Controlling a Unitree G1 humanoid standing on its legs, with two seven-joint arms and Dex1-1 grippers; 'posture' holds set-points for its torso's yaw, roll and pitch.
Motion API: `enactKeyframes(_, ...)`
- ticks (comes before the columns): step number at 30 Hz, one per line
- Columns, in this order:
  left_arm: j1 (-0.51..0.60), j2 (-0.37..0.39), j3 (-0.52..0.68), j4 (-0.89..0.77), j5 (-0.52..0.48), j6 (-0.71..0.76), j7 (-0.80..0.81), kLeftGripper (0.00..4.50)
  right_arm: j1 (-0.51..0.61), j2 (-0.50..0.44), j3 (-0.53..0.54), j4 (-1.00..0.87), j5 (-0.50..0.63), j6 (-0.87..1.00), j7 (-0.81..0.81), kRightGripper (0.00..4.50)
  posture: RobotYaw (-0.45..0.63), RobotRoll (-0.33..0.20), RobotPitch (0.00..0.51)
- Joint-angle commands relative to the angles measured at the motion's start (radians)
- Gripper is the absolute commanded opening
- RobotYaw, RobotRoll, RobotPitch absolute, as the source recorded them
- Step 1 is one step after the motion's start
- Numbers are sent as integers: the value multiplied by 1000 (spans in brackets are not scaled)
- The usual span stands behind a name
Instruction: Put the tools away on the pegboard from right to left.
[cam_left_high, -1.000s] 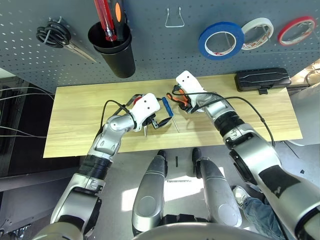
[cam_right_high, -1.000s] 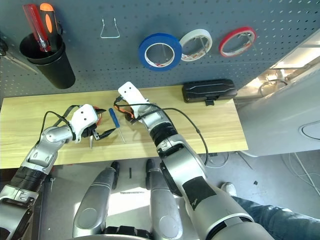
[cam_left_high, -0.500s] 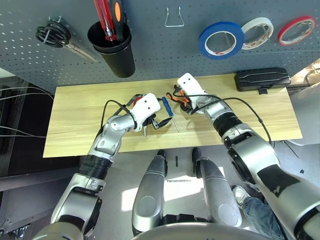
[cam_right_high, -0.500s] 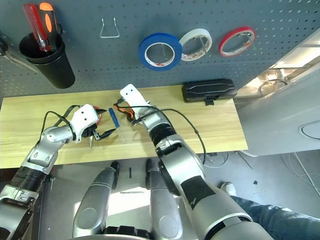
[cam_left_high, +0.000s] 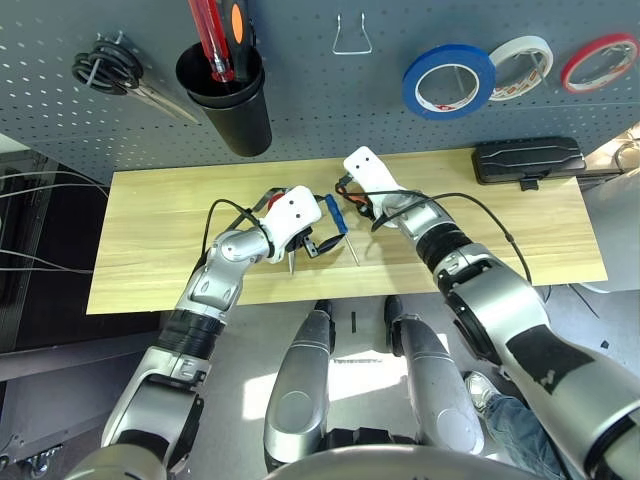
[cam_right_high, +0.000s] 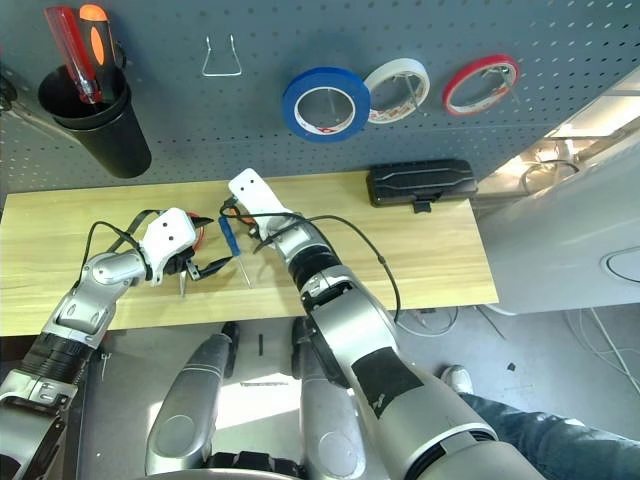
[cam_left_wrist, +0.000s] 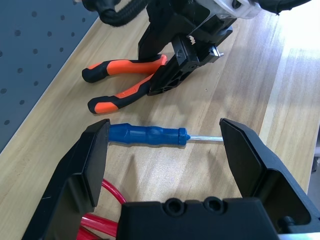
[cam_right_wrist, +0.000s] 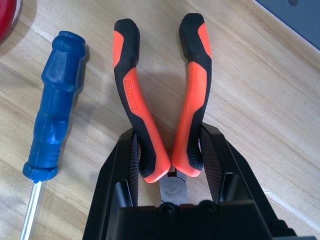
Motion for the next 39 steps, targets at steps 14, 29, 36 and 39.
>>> enactKeyframes(14,35,-8,46,-25,-45,-67,40,4500,402,-245,29,-1037,94,318,346,1940,122,0,400)
enactKeyframes(29,2,-55,115,-12,-180,-244,10,4500,517,-339,-98,-1457,252,249,365,1940,76,0,385)
enactKeyframes(36,-30,-66,114,-4,-197,-287,8,4500,468,-317,-130,-1465,319,147,362,1940,77,0,381)
enactKeyframes(39,-54,-75,114,-32,-226,-285,-8,4500,390,-268,-159,-1486,382,151,342,1940,83,0,375)
